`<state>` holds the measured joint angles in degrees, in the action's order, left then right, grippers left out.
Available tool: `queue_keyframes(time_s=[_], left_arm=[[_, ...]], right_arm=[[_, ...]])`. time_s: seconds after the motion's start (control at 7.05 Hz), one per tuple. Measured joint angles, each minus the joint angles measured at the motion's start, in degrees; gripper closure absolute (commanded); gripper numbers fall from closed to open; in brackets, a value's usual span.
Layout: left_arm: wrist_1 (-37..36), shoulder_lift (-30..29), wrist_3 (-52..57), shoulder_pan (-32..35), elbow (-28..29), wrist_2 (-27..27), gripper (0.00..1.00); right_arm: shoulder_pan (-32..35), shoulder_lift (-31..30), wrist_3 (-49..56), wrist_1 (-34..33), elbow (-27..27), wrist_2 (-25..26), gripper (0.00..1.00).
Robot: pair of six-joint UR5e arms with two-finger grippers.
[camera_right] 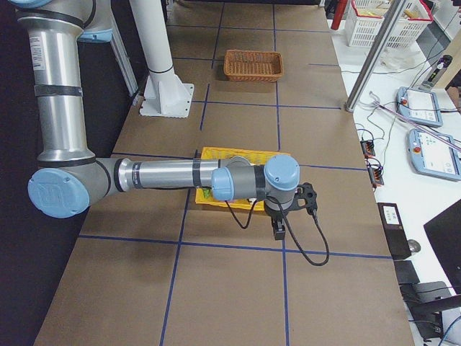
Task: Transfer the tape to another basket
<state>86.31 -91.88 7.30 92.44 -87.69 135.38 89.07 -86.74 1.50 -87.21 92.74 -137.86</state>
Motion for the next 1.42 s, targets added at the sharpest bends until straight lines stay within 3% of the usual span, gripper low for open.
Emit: queue_keyframes(time_s=[0.43,0.71,1.13,1.42], left_arm=[[0.08,-0.08,0.05,-0.04,-0.13,0.12,0.00],[0.19,-0.18,-0.01,-0.06,-0.24,0.17,0.00],[0.22,-0.42,-0.16,-0.20,-0.39,0.23,0.00],[0.26,-0.48,-0.18,-0.24,-0.44,0.26,0.00]], right_arm=[[-9.27,2.75,-13.52,0.26,5.77,0.16,0.00],[-13.81,2.90,-23.26,5.13,6.97,0.28,0.00],[-20.93,3.07,-33.60,20.68,0.20,4.02,0.00],[-25.14,3.21,-36.41,24.12,-3.01,6.47,0.00]])
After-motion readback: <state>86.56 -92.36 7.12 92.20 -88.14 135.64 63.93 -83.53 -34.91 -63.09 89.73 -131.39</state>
